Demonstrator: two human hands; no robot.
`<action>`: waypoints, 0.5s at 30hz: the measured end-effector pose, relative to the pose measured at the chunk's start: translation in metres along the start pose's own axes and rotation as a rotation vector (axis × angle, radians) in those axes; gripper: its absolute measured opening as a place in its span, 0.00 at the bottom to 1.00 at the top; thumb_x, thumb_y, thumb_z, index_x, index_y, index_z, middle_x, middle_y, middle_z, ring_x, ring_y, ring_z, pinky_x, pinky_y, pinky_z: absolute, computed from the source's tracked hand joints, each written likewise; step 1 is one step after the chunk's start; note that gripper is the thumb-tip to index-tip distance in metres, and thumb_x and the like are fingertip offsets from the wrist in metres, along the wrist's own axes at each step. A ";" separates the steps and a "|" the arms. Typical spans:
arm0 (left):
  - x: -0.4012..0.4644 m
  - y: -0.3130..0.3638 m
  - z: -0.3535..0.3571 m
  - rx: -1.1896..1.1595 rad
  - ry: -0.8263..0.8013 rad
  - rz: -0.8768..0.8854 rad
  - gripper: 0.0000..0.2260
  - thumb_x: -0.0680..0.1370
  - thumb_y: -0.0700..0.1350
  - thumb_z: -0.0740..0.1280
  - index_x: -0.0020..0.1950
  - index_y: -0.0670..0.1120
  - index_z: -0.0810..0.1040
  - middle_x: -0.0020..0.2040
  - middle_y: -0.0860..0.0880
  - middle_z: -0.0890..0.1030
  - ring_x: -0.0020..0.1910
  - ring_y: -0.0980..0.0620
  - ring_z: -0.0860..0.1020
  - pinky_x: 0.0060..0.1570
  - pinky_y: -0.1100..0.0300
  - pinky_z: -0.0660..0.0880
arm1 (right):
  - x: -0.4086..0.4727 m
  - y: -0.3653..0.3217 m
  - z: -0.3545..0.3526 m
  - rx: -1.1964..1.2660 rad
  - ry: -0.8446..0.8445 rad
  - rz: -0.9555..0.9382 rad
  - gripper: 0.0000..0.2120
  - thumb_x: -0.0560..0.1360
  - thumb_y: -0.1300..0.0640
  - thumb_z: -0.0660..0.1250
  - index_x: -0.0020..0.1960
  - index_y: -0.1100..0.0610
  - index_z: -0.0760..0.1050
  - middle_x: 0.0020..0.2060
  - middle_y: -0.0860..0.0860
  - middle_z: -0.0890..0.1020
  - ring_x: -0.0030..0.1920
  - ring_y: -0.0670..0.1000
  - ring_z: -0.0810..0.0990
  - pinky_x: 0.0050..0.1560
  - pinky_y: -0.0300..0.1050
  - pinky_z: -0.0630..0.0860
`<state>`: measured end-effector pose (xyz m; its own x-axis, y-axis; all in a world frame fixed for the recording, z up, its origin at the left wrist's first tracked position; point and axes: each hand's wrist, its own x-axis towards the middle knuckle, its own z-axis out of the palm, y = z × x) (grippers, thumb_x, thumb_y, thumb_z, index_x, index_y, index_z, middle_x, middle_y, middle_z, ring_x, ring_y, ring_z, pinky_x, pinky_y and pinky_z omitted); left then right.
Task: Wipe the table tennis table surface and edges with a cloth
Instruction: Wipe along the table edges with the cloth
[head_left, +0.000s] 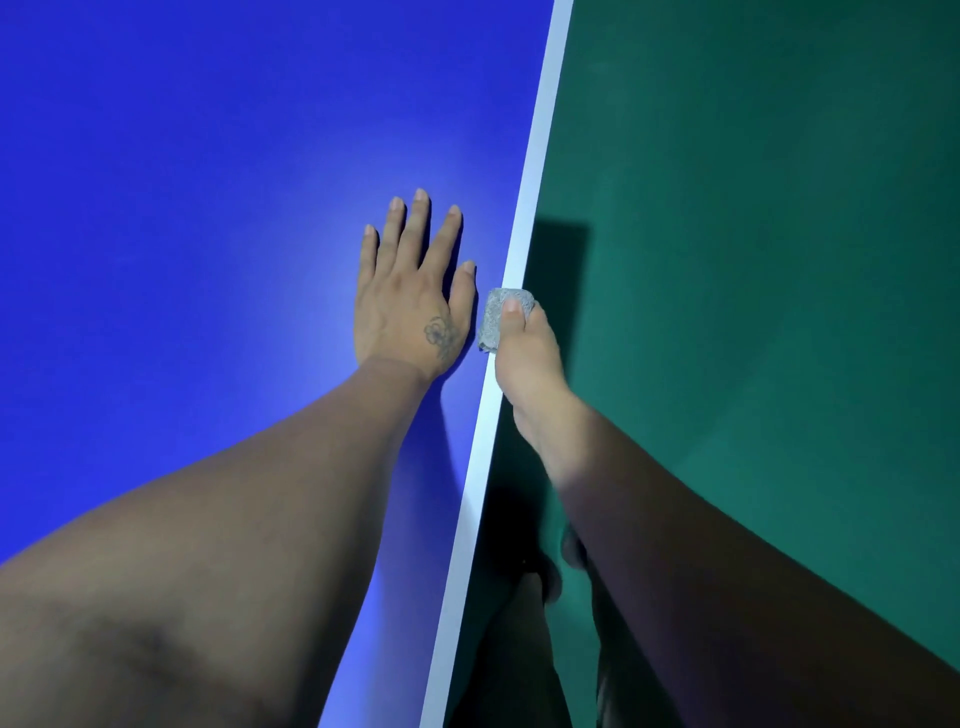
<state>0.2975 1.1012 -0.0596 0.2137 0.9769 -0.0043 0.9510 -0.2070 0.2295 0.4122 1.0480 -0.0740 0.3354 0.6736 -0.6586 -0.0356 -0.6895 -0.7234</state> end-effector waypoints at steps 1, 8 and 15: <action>0.001 0.000 0.001 -0.004 0.001 0.000 0.27 0.88 0.58 0.50 0.87 0.54 0.60 0.88 0.49 0.56 0.87 0.46 0.50 0.85 0.44 0.46 | 0.000 0.000 0.004 0.008 0.020 0.001 0.22 0.89 0.46 0.50 0.78 0.55 0.65 0.71 0.52 0.76 0.66 0.53 0.76 0.65 0.48 0.70; 0.002 -0.002 0.000 -0.020 0.016 0.005 0.26 0.88 0.57 0.51 0.86 0.54 0.61 0.88 0.49 0.56 0.87 0.46 0.50 0.85 0.44 0.47 | -0.034 0.026 0.011 0.030 0.037 0.032 0.26 0.89 0.47 0.52 0.86 0.49 0.53 0.80 0.50 0.67 0.73 0.50 0.72 0.63 0.40 0.64; 0.001 -0.001 0.003 -0.010 0.011 0.002 0.26 0.89 0.57 0.51 0.87 0.54 0.60 0.88 0.49 0.55 0.87 0.47 0.50 0.85 0.43 0.48 | 0.020 -0.012 0.014 0.044 0.046 -0.061 0.27 0.79 0.37 0.51 0.66 0.56 0.71 0.62 0.60 0.78 0.54 0.53 0.76 0.60 0.51 0.75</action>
<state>0.2974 1.1026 -0.0625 0.2134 0.9769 0.0067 0.9483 -0.2088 0.2390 0.4065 1.0735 -0.0815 0.3809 0.7007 -0.6033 -0.0549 -0.6342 -0.7712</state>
